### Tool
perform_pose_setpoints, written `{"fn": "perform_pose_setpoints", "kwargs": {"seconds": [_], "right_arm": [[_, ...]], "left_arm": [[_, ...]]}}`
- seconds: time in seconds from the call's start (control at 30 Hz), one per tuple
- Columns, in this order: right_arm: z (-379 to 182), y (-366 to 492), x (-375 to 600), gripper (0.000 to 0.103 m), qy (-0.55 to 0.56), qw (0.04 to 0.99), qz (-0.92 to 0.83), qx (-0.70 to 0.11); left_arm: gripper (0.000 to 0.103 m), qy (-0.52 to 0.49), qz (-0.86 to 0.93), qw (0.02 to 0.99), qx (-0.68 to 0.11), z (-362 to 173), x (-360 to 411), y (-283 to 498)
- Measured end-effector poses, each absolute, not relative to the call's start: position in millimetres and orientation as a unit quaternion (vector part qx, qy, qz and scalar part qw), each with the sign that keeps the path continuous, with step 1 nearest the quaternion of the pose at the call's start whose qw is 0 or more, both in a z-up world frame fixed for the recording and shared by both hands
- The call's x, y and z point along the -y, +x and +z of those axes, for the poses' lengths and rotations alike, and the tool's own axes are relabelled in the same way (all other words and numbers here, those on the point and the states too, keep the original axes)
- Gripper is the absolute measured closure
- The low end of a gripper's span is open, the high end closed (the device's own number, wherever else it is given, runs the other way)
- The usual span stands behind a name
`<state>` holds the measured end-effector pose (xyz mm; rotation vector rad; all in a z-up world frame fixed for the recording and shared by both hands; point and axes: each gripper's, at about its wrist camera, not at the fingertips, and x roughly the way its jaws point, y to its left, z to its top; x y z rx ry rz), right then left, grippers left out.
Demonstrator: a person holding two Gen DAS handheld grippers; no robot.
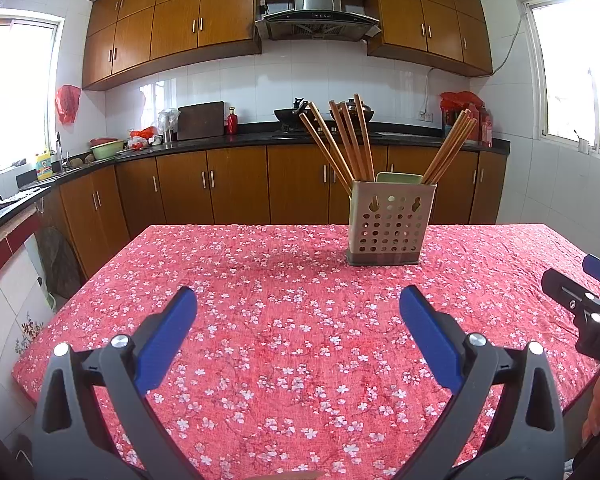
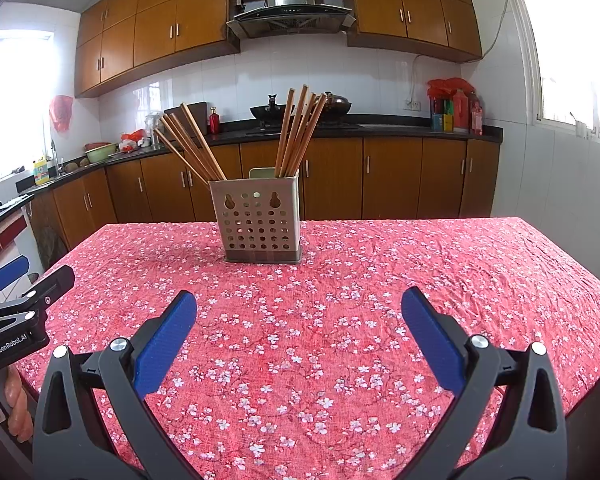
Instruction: Organize utensils
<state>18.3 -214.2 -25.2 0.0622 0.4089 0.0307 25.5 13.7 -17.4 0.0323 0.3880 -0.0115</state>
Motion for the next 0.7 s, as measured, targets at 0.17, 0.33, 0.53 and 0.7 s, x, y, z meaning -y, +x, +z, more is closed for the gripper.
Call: {"fn": "perform_pose_setpoints", "kwargs": {"seconds": [0.17,0.33,0.53,0.7], "right_arm": [[-25.4,18.6,214.1,0.002,0.031,0.978,0.015,-0.204],[-26.2,19.2,212.7,0.002,0.032,0.978,0.015,-0.204],[-26.1,19.2,212.6,0.002,0.032,0.978,0.015,-0.204],[-25.8,19.5,212.8,0.002,0.032,0.978,0.015,-0.204]], "left_arm": [[0.004,0.016,-0.006,0.981,-0.193,-17.3,-13.9,25.5],[0.004,0.016,-0.006,0.981,-0.193,-17.5,-13.5,25.6],[0.004,0.016,-0.006,0.981,-0.193,-17.1,-12.7,25.3],[0.004,0.016,-0.006,0.981,-0.194,-17.4,-12.6,25.6]]}}
